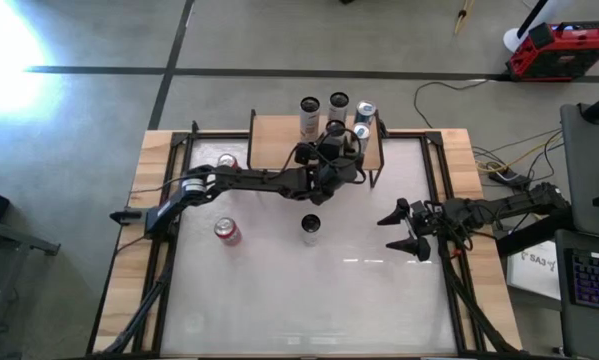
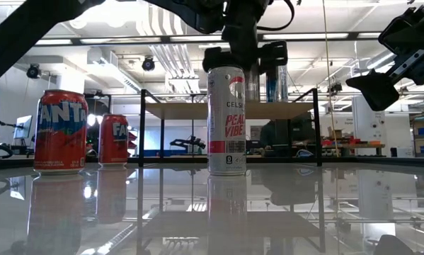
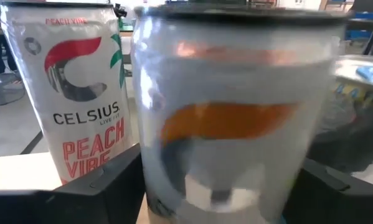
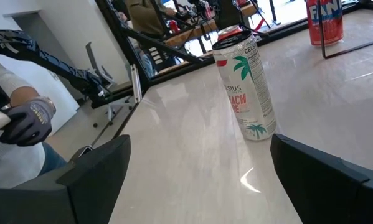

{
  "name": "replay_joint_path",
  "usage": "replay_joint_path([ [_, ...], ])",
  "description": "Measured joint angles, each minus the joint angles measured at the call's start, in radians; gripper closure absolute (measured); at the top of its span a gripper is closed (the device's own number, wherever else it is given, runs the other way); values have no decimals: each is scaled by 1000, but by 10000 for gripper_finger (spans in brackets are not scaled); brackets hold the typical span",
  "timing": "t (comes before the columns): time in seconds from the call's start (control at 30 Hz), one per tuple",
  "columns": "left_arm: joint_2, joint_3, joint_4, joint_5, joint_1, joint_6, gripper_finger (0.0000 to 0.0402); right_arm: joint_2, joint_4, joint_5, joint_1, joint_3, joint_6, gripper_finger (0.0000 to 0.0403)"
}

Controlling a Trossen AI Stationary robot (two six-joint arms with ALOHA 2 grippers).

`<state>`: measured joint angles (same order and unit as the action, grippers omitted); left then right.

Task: Place canned beverage on shelf
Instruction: Put the white yellow soda can on the shelf aligned with the other white yellow soda can

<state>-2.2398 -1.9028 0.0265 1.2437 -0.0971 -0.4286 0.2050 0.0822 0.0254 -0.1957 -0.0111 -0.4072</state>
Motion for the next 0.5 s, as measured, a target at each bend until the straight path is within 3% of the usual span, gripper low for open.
replay_joint_path([
  [0.5, 5, -1, 0, 76, 22, 27, 59, 0, 0, 0, 0, 0, 0, 33],
])
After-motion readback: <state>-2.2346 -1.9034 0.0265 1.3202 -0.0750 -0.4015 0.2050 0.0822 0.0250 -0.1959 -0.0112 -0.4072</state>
